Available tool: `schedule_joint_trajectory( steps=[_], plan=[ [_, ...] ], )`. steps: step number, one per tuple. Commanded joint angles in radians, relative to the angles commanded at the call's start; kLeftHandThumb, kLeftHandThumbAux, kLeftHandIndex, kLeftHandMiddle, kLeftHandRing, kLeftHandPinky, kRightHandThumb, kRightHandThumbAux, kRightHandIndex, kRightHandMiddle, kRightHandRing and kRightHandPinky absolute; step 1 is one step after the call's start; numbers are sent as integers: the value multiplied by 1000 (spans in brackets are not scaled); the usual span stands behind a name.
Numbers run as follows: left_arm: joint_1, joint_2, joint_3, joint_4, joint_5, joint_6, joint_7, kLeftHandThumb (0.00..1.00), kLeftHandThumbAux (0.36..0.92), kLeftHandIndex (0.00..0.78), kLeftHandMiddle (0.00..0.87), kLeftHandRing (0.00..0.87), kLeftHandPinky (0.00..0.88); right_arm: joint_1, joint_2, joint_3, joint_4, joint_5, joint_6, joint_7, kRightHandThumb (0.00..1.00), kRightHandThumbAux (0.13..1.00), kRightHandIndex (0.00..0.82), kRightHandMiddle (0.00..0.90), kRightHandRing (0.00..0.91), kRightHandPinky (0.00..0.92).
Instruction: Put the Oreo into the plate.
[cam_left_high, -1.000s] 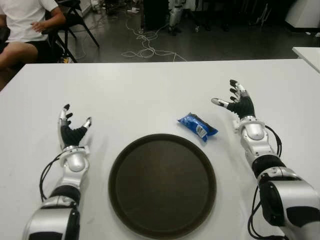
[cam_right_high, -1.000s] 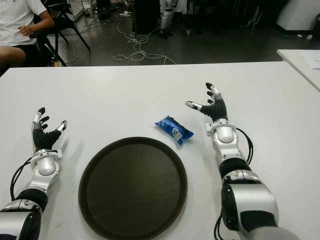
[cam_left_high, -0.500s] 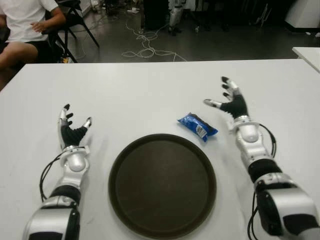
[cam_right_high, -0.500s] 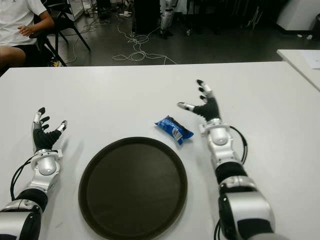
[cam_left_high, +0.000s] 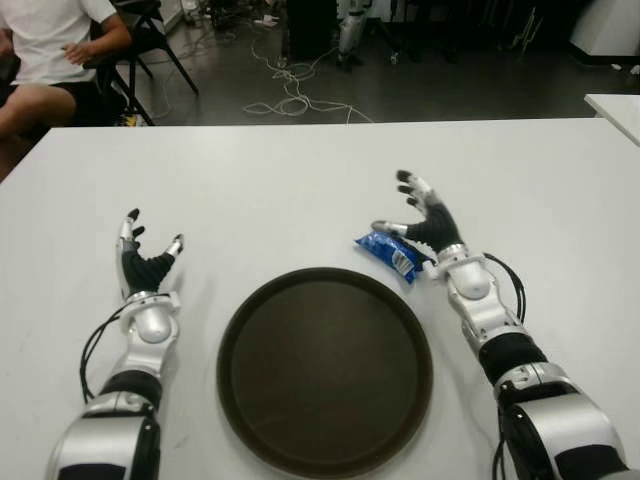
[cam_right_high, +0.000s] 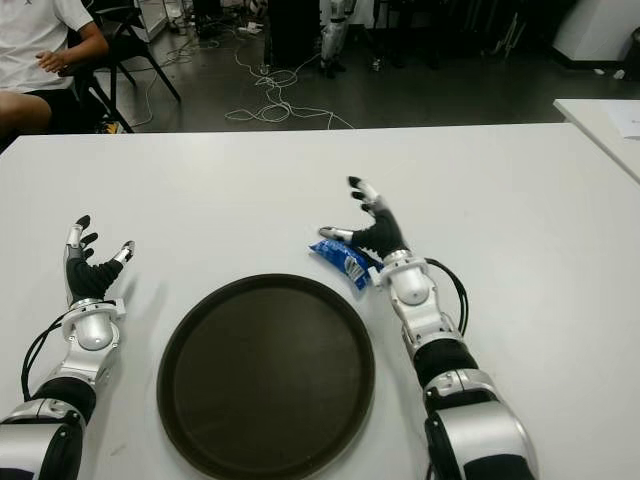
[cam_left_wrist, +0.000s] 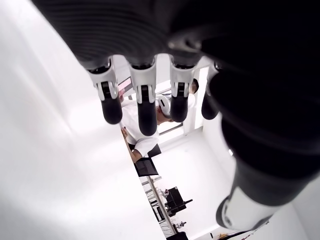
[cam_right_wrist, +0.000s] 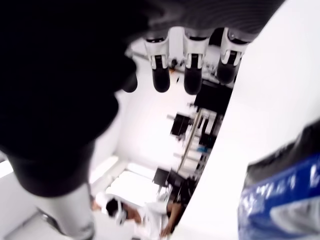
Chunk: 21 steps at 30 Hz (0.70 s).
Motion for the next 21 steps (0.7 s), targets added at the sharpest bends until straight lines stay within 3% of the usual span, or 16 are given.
schedule_joint_trajectory(
  steps=[9, 21],
  plan=[
    [2, 3, -7, -5, 10, 2, 6, 189, 775, 111, 107, 116, 141, 10, 29, 18, -13, 24, 10, 67, 0, 755, 112, 116, 92, 44],
    [2, 5, -11, -5, 20, 11, 20, 210, 774, 120, 123, 135, 169, 15, 28, 51, -35, -9, 42, 90, 0, 711, 91, 85, 70, 40]
  ],
)
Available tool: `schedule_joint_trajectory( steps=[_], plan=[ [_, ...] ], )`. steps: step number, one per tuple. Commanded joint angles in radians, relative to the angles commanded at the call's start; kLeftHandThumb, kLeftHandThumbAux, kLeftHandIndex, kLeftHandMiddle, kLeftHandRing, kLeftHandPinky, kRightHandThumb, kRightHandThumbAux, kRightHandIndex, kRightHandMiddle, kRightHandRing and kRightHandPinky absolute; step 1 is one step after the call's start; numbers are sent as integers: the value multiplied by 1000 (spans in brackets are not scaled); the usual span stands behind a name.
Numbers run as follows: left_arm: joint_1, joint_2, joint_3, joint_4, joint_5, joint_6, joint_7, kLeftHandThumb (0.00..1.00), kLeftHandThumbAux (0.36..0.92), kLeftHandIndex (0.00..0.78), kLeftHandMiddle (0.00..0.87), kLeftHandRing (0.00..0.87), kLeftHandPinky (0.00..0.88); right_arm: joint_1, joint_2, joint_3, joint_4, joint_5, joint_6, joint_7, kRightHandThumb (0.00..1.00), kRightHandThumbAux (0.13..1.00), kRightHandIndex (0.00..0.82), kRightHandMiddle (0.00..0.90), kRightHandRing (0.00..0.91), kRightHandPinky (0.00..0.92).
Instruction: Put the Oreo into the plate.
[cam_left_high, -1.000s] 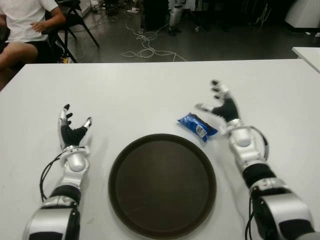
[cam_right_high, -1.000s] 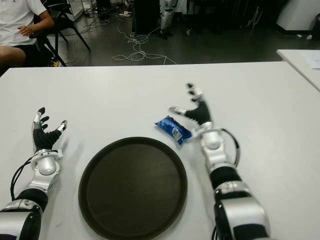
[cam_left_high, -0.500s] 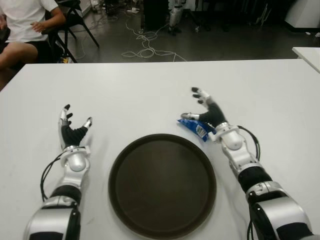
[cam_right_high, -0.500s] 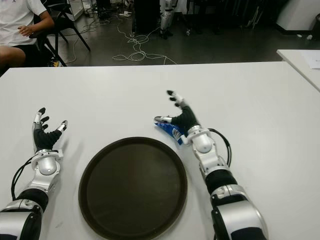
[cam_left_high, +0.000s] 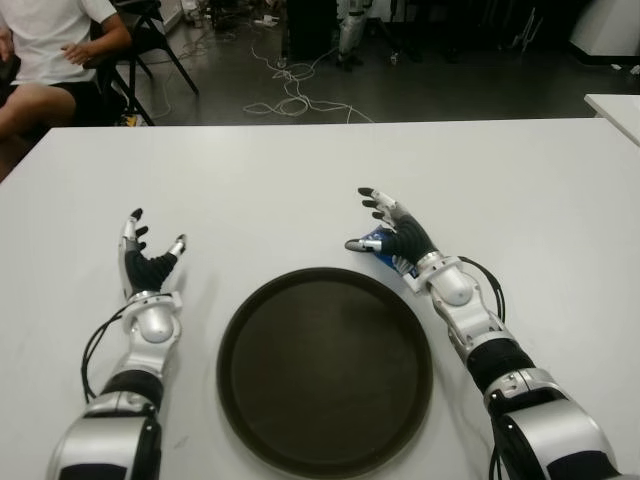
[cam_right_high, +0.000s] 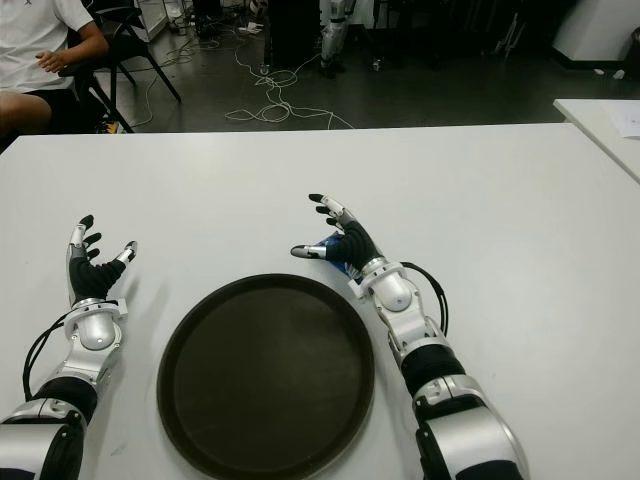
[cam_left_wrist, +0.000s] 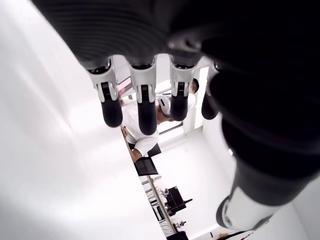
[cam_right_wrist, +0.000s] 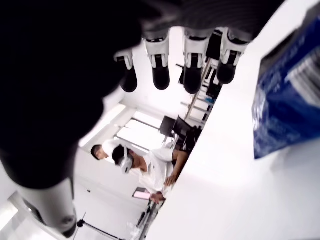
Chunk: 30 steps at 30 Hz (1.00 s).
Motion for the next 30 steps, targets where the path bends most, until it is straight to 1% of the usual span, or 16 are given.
schedule_joint_trajectory(
  steps=[5, 8, 10, 12, 16, 22, 26, 30],
  plan=[
    [0, -2, 5, 1, -8, -5, -11, 221, 768, 119, 120, 128, 152, -2, -7, 22, -15, -38, 58, -20, 0, 688, 76, 69, 52, 14],
    [0, -3, 7, 0, -12, -6, -16, 225, 771, 117, 114, 119, 134, -1, -9, 33, -28, -61, 94, -36, 0, 683, 71, 66, 49, 17],
    [-1, -2, 6, 1, -11, -7, -16, 224, 776, 115, 111, 116, 136, 1, -16, 57, -49, -109, 139, -71, 0, 682, 68, 66, 53, 25],
    [-1, -1, 3, 2, -8, -8, -14, 223, 776, 115, 105, 118, 163, 4, -22, 77, -73, -150, 180, -100, 0, 690, 65, 63, 54, 30],
    [-2, 1, 0, 3, -2, -10, -10, 231, 774, 121, 97, 117, 172, 11, -29, 101, -113, -203, 232, -145, 0, 695, 57, 48, 47, 34],
    [-2, -2, 4, 3, -8, -13, -11, 266, 778, 128, 95, 116, 171, 31, -41, 119, -186, -263, 292, -210, 0, 677, 49, 37, 37, 32],
    [-3, -2, 6, 3, -11, -11, -14, 253, 774, 116, 94, 115, 166, 44, -44, 126, -222, -292, 324, -247, 0, 672, 38, 22, 20, 15],
    [-2, 1, 3, 3, -6, -6, -10, 229, 780, 110, 101, 117, 148, 62, -46, 124, -265, -308, 340, -277, 0, 676, 23, 8, 7, 8]
  ],
)
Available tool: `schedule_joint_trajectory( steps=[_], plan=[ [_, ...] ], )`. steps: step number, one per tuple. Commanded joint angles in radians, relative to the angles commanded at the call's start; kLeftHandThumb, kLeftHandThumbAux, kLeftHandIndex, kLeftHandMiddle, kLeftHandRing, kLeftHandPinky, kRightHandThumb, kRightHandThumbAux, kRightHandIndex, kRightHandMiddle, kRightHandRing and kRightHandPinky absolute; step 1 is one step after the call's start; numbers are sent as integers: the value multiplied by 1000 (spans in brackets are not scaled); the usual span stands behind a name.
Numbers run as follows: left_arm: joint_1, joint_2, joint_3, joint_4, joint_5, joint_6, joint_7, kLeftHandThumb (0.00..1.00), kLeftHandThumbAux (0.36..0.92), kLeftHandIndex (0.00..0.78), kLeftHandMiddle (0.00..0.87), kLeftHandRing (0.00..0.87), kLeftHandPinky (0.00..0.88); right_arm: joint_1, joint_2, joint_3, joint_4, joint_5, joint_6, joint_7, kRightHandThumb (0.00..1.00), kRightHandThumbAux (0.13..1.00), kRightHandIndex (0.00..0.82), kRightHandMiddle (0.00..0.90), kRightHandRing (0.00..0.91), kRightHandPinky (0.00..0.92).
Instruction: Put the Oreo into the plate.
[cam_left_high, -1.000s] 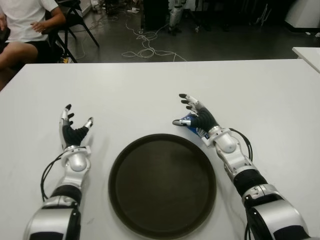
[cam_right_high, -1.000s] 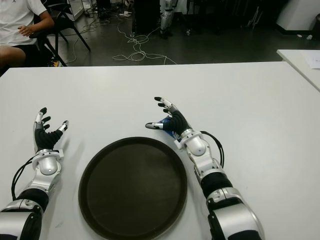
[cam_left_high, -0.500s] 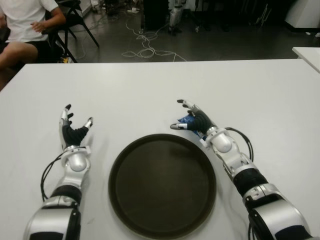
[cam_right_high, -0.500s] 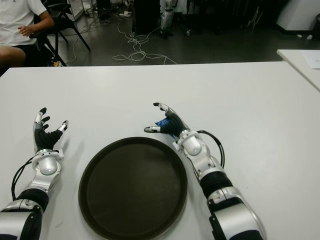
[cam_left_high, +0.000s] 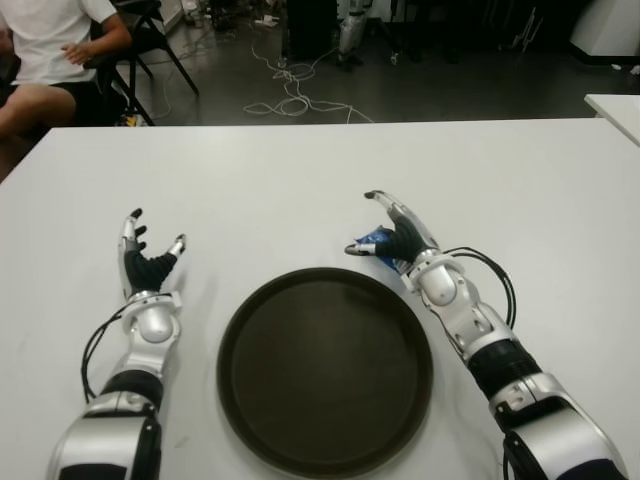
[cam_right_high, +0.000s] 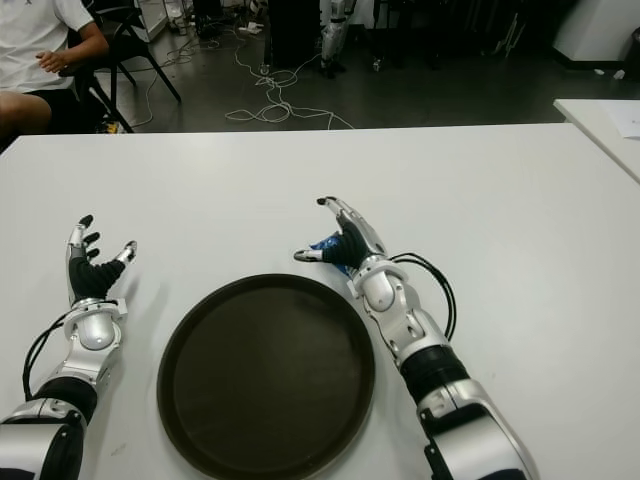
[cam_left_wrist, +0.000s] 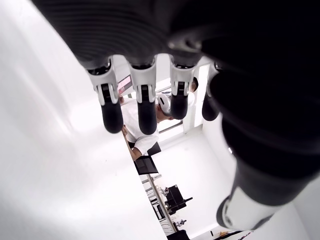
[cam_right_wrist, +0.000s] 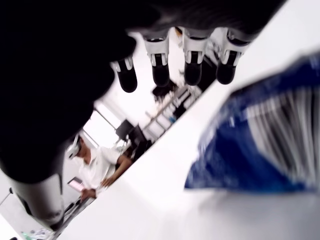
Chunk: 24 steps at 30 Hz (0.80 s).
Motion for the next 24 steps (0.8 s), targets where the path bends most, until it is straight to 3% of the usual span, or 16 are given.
schedule_joint_trajectory(
  steps=[24],
  plan=[
    [-3, -8, 14, 2, -17, 10, -8, 239, 782, 119, 109, 121, 158, 22, -15, 10, -75, -24, 61, -28, 0, 690, 0, 0, 0, 0]
  ],
)
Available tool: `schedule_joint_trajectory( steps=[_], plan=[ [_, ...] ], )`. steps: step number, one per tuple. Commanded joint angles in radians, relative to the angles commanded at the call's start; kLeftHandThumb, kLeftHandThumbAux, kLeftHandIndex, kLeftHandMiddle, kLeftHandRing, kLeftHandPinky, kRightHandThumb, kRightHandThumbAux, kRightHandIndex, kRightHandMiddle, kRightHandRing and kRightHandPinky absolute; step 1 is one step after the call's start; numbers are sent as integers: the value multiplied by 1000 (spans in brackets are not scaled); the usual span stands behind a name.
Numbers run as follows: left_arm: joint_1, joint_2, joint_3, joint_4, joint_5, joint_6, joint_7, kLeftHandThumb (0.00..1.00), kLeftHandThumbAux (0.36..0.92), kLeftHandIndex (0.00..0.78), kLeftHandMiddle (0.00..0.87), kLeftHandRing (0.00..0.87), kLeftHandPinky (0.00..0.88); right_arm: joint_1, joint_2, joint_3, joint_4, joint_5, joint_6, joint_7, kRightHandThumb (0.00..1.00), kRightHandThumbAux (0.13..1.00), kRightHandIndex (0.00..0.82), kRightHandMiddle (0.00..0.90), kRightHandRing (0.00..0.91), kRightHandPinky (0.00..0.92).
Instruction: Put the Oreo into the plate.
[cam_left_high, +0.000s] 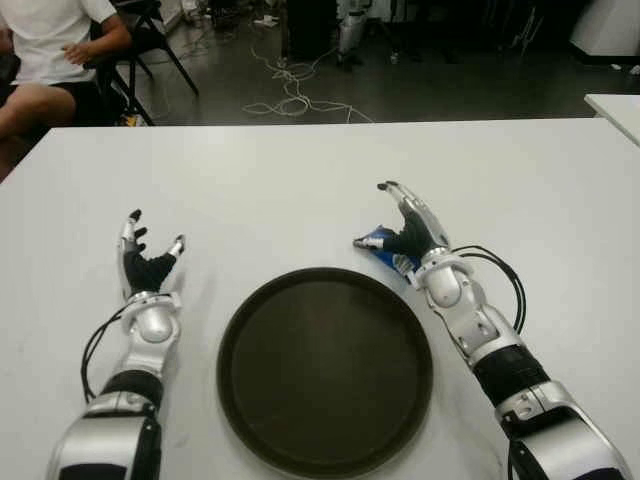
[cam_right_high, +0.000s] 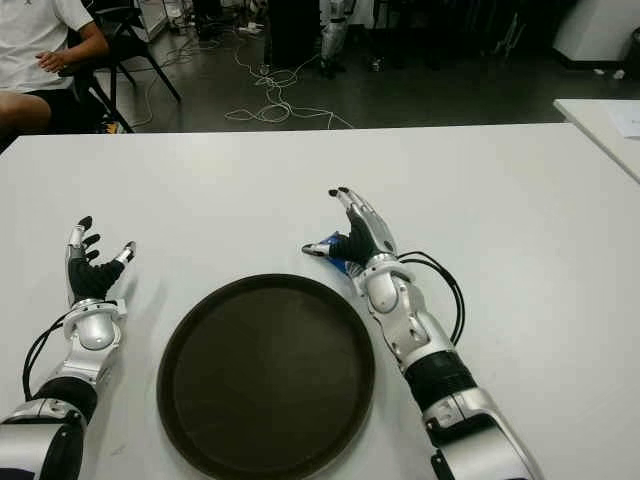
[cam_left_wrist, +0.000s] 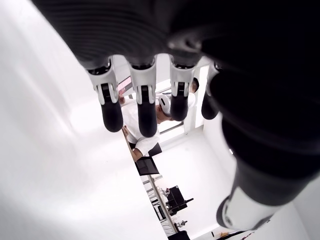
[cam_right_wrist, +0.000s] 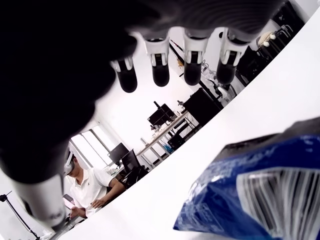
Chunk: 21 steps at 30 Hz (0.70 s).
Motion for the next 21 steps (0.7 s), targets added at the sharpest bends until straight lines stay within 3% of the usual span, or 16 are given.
schedule_joint_trajectory(
  steps=[11, 21],
  plan=[
    [-2, 2, -7, 2, 12, 9, 19, 209, 791, 120, 141, 160, 200, 9, -7, 6, -43, -7, 44, 18, 0, 664, 0, 0, 0, 0],
    [-2, 0, -9, -2, 14, 14, 25, 213, 791, 112, 137, 165, 208, 13, -16, 46, -130, -85, 187, 49, 0, 693, 0, 0, 0, 13]
  ],
)
